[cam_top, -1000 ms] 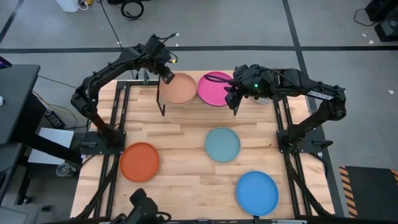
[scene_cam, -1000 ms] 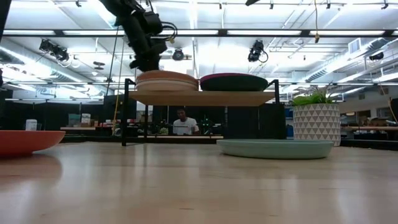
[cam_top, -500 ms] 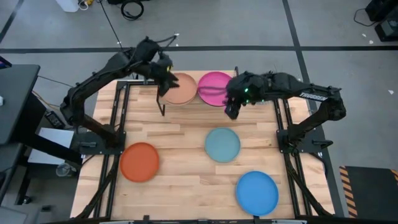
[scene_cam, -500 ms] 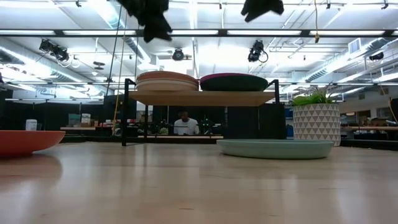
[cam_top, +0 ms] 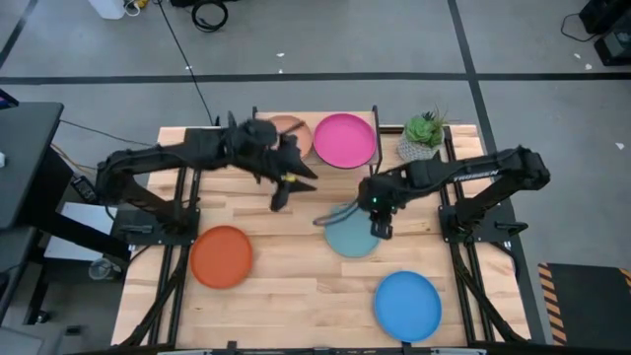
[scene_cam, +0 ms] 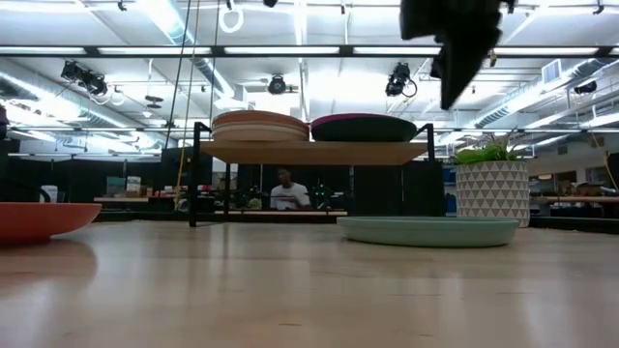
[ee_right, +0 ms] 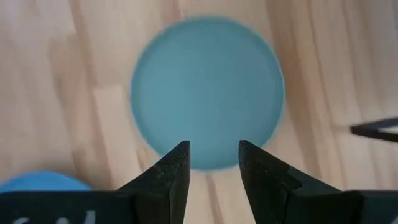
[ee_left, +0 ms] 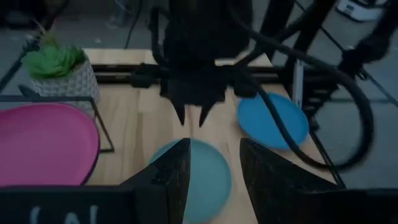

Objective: Place and stack plates onto a shelf
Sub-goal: Stack the light blue plate on top of the brown plate on the shelf

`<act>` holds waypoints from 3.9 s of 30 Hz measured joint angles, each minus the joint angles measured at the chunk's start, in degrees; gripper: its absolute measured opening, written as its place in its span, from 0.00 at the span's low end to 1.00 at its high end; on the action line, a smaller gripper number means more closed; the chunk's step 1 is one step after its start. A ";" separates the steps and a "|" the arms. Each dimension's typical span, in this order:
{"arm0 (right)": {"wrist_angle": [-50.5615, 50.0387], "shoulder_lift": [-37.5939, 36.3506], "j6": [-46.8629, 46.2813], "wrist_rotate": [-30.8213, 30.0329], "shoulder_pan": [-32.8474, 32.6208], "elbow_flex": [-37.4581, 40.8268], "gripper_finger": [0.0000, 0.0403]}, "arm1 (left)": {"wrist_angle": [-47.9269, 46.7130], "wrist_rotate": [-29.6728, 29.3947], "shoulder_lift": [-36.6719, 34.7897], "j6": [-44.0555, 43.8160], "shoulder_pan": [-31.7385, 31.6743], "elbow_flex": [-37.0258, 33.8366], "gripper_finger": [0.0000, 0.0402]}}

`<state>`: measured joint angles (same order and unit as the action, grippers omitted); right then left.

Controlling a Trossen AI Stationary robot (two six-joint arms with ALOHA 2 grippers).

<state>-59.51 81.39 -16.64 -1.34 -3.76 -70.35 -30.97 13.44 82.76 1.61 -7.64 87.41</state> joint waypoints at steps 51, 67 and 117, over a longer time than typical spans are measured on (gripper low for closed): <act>35.68 9.72 15.29 -3.64 -17.01 25.08 0.04 | 25.02 -22.28 -19.04 -28.99 11.67 -31.74 0.35; 22.28 3.71 33.44 3.91 -10.95 -2.97 0.07 | 6.92 -22.39 -19.43 -27.96 -0.32 -9.87 0.39; 56.89 22.57 60.04 5.60 19.19 -11.04 0.20 | -11.10 -21.30 -19.01 -22.82 -4.63 4.14 0.39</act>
<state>-2.62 103.96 43.40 4.26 15.44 -81.38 -42.06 -7.86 63.75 -21.21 -12.26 91.55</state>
